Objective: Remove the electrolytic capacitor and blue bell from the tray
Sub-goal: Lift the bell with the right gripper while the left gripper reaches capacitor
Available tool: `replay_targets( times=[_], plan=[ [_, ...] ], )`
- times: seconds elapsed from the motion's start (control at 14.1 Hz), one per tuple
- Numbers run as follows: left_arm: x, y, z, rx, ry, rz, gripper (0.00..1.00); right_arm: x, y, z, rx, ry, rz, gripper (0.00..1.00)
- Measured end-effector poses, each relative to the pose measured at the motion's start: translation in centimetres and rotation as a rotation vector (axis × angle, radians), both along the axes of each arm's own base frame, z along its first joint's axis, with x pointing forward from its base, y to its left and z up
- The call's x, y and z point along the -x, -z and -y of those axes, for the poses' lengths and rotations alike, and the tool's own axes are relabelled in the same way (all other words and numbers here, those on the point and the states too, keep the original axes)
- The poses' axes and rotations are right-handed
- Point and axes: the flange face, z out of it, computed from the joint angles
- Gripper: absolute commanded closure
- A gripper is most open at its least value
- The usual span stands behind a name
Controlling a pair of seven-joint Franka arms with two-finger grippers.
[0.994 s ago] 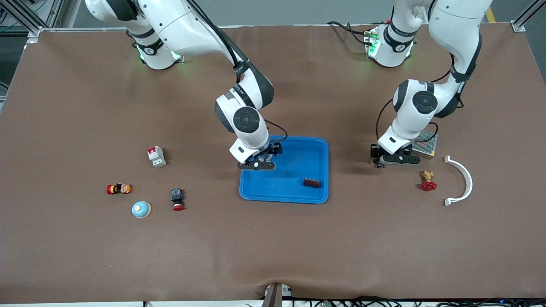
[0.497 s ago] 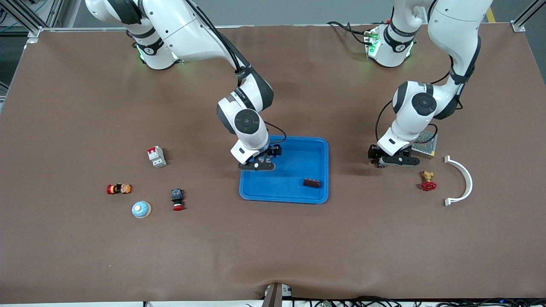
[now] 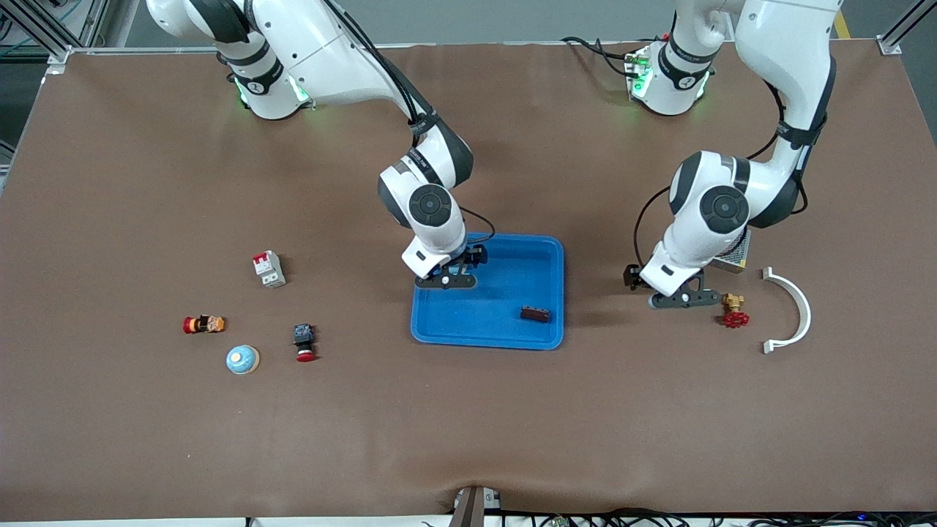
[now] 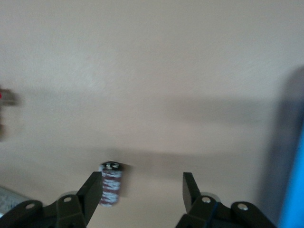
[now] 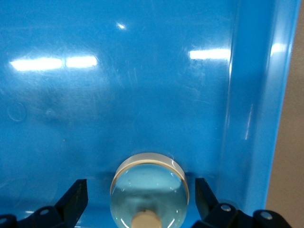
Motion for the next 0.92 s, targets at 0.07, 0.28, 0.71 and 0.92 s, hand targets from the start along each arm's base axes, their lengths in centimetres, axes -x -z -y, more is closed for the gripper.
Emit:
replay_targets(
  times=[0.07, 0.28, 0.71, 0.92],
  plan=[
    [-0.8, -1.3, 1.3, 0.001, -0.031, 0.005, 0.23, 0.0, 0.1, 0.0, 0.000, 0.000, 0.001, 0.00],
    [-2.1, -2.0, 3.5, 0.009, -0.125, 0.025, 0.03, 0.0, 0.1, 0.1, -0.001, 0.001, 0.002, 0.00],
    [-2.6, -1.0, 5.3, 0.011, -0.230, 0.025, 0.00, -0.1, 0.2, 0.2, 0.000, 0.003, 0.005, 0.39],
    [-3.0, -1.1, 6.5, 0.020, -0.357, 0.039, 0.00, -0.2, 0.1, 0.3, 0.000, 0.005, 0.007, 0.50]
  ],
)
